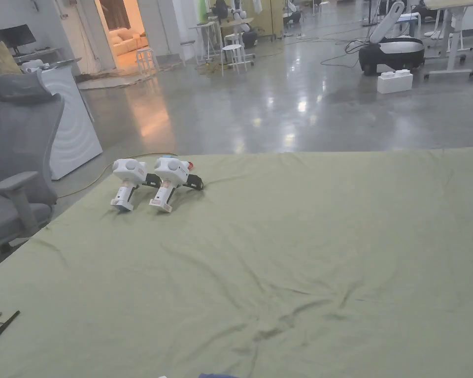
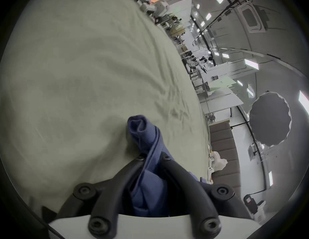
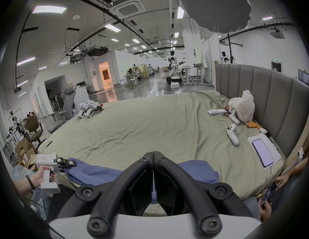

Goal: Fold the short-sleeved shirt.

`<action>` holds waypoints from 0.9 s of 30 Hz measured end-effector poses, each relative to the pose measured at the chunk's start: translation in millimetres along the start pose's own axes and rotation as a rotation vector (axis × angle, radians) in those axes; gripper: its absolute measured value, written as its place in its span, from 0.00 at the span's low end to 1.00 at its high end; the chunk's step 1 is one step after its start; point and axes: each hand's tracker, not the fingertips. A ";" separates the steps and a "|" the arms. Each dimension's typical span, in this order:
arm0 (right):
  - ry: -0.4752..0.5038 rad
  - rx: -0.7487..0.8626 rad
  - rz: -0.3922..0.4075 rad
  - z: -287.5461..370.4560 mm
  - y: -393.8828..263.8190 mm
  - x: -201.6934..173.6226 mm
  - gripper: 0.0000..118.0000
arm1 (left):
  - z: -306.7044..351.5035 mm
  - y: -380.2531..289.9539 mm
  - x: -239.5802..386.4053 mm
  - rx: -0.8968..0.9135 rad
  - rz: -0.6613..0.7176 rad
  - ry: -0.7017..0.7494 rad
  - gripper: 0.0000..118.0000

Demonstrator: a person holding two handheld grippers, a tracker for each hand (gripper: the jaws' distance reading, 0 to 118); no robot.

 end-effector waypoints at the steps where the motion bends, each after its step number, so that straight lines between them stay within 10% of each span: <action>1: 0.000 -0.002 -0.001 -0.2 0.2 1.0 0.00 | 6.6 3.4 9.3 0.016 -0.062 0.030 0.03; 11: 0.031 -0.004 -0.076 4.4 -11.0 17.4 0.00 | 82.3 35.5 116.4 0.159 -0.435 0.188 0.03; 15: 0.044 0.015 -0.109 10.4 -10.4 17.9 0.00 | 37.6 -4.8 144.9 0.047 -0.501 0.028 0.03; 24: -0.030 0.063 -0.210 41.2 -27.2 43.1 0.00 | -109.3 -135.8 166.3 -0.256 -0.650 0.154 0.05; 27: -0.064 0.066 -0.221 46.0 -30.2 52.3 0.00 | -132.1 -147.9 168.7 -0.270 -0.664 0.164 0.33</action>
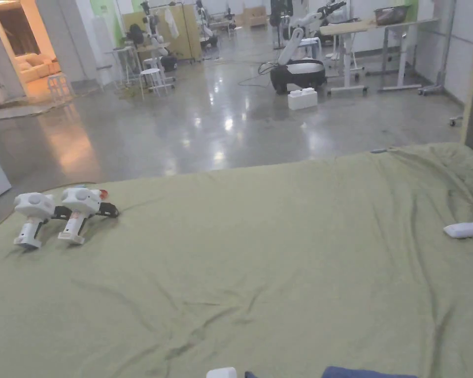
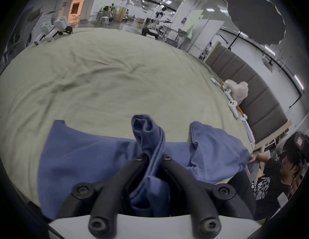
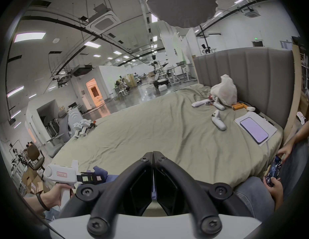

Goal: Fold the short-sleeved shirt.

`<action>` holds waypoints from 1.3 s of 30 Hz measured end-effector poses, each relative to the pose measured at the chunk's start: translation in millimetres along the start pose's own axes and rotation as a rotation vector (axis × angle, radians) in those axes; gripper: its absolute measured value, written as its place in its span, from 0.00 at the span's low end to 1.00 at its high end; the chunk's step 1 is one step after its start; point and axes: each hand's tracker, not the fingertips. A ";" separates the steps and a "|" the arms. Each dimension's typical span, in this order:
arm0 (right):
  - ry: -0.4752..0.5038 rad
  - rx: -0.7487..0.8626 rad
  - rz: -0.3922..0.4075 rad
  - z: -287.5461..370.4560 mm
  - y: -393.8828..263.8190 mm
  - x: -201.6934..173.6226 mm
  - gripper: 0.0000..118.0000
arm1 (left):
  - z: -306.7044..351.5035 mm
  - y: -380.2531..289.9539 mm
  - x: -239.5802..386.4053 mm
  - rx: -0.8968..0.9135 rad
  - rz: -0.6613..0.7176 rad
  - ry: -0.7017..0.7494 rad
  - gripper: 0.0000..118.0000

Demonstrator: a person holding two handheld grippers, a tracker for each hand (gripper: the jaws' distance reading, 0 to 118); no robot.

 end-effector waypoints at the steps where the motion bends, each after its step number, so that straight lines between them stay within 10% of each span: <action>1: -0.010 -0.001 0.003 0.8 0.2 2.6 0.00 | 0.4 1.3 9.3 -0.016 -0.002 0.005 0.52; 6: -0.030 0.000 -0.024 4.3 -3.3 13.6 0.00 | 31.3 15.1 1.4 0.099 0.002 -0.185 0.79; 8: -0.036 -0.014 -0.040 2.0 -7.1 17.7 0.00 | 44.2 21.5 -14.8 0.150 0.043 -0.171 0.59; 11: -0.036 -0.032 -0.054 -0.1 -12.8 21.0 0.00 | 56.9 21.8 -39.4 0.185 0.177 -0.102 0.03; 25: -0.030 -0.070 -0.043 -1.2 -19.9 11.7 0.00 | -1.5 -17.1 -25.2 -0.063 0.171 -0.209 0.02; 27: -0.019 -0.082 -0.042 -5.9 -20.4 13.0 0.00 | 19.8 -11.4 -37.7 0.001 0.175 -0.187 0.13; 30: -0.002 -0.083 -0.040 -8.9 -20.5 10.9 0.00 | 57.8 -1.0 -79.5 0.117 0.296 -0.158 0.68; 39: 0.030 -0.117 -0.035 -15.2 -29.0 6.0 0.00 | 72.6 -12.6 -167.5 0.086 0.570 -0.194 0.67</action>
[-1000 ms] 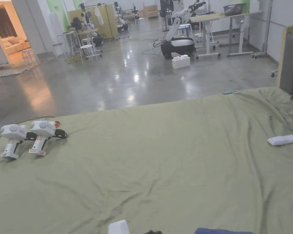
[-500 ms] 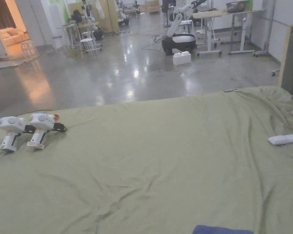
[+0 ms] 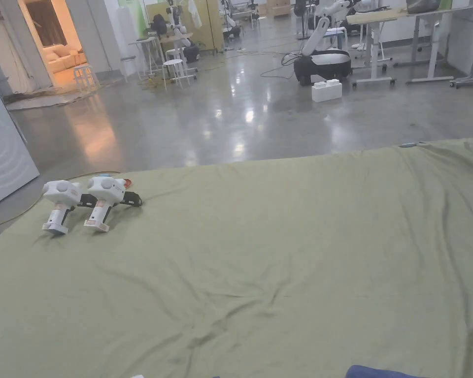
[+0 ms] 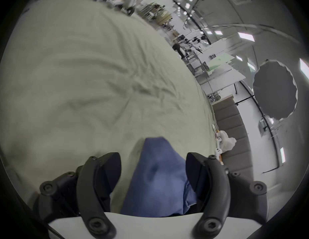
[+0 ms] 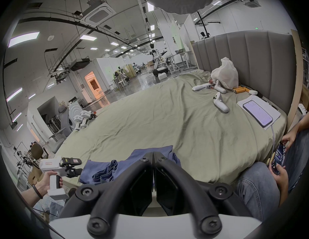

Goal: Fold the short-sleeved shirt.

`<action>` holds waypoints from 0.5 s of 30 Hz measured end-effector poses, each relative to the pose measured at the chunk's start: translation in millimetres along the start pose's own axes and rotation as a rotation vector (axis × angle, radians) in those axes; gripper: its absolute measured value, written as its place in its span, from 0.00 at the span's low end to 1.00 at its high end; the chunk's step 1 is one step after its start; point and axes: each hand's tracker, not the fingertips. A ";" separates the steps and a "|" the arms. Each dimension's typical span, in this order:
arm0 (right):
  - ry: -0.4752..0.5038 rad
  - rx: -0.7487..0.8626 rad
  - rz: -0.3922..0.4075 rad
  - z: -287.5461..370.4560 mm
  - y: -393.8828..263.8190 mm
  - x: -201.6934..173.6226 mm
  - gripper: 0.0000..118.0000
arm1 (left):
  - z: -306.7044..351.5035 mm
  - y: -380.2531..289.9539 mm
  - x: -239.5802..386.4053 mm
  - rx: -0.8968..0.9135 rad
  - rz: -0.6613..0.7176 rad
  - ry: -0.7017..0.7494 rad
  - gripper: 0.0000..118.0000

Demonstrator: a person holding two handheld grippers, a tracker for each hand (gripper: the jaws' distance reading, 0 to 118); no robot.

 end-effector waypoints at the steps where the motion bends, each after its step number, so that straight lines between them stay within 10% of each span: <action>1: 0.001 -0.002 0.002 0.6 -0.2 -0.9 0.00 | -13.5 -6.3 -2.3 -0.055 0.019 -0.038 0.63; 5: -0.009 0.008 0.026 8.7 1.6 -2.2 0.00 | -38.2 -28.5 1.6 -0.012 -0.002 0.001 0.13; 15: 0.001 0.037 0.051 6.7 9.6 0.2 0.00 | 64.0 12.9 38.5 0.214 -0.143 0.058 0.09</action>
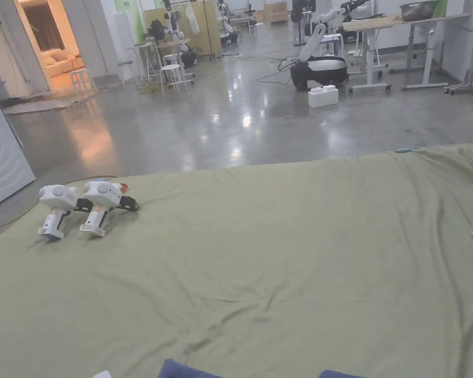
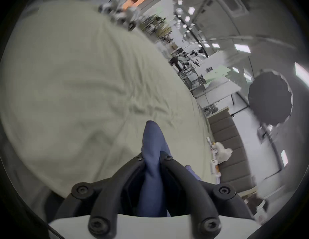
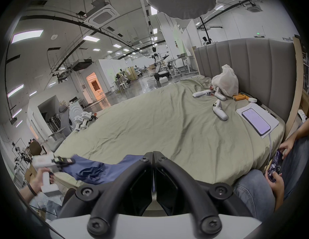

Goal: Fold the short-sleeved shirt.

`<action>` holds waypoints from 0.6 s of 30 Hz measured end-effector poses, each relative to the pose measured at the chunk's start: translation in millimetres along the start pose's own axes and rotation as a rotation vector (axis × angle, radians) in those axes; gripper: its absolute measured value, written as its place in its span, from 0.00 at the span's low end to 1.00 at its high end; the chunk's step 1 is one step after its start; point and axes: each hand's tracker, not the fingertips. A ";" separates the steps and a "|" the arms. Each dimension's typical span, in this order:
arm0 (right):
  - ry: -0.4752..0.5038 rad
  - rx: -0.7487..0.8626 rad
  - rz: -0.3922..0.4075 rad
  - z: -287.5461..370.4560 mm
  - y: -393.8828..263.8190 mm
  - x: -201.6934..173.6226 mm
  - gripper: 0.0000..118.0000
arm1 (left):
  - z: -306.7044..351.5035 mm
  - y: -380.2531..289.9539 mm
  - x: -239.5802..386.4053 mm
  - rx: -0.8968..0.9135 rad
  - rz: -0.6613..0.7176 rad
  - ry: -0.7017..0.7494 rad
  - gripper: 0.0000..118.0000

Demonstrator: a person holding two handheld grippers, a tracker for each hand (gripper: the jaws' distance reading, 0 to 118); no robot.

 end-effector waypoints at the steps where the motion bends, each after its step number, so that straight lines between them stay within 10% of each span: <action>1: -0.009 0.003 0.026 -0.1 0.4 -3.7 0.00 | 6.9 5.9 13.9 -0.003 -0.062 0.029 0.09; 18: -0.109 0.040 -0.044 38.5 -21.5 24.3 0.00 | -178.9 -170.9 221.9 -0.401 -0.503 -0.115 0.18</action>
